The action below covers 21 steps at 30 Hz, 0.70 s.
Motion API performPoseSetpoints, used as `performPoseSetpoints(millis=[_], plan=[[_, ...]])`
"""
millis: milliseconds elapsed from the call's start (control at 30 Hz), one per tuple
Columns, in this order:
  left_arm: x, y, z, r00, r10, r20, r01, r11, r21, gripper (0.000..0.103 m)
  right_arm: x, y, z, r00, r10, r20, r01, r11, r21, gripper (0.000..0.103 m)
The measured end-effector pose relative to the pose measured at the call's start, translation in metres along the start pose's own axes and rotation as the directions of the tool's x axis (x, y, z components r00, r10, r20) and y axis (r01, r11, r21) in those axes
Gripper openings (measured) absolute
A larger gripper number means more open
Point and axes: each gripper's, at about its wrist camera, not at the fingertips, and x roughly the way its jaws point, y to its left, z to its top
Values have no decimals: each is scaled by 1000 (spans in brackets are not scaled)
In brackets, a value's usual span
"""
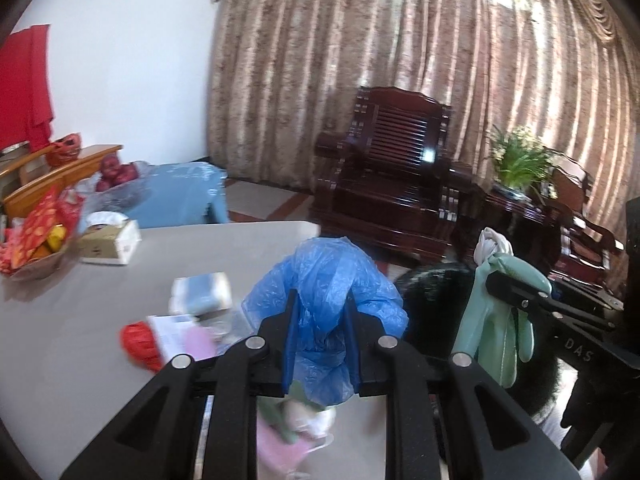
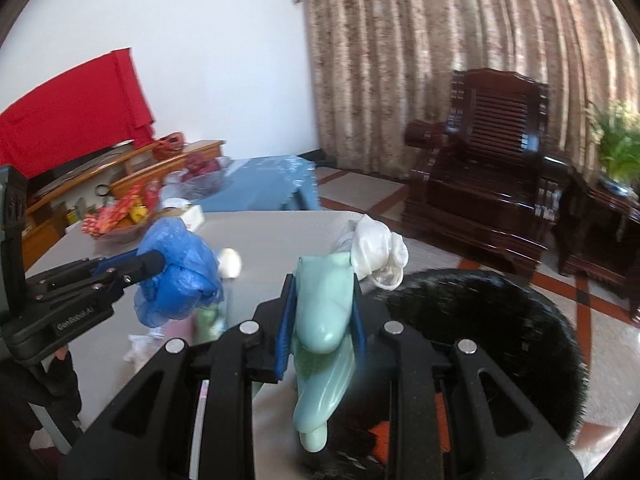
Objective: Collect trash
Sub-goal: 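Carry the blue bag and green gloves over the bin, then open both tools to drop the bag and gloves into the bin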
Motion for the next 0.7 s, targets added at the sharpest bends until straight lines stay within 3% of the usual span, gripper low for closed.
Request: performPoseSetpoints(millis=[333, 700], plan=[[49, -71, 2, 988, -151, -43, 153, 987, 53, 21, -4, -72, -25, 988, -152, -37, 153, 987, 45, 24], [100, -129, -1, 969, -223, -105, 233, 968, 93, 22, 6, -126, -49, 962, -255, -96, 263, 961, 88, 28]])
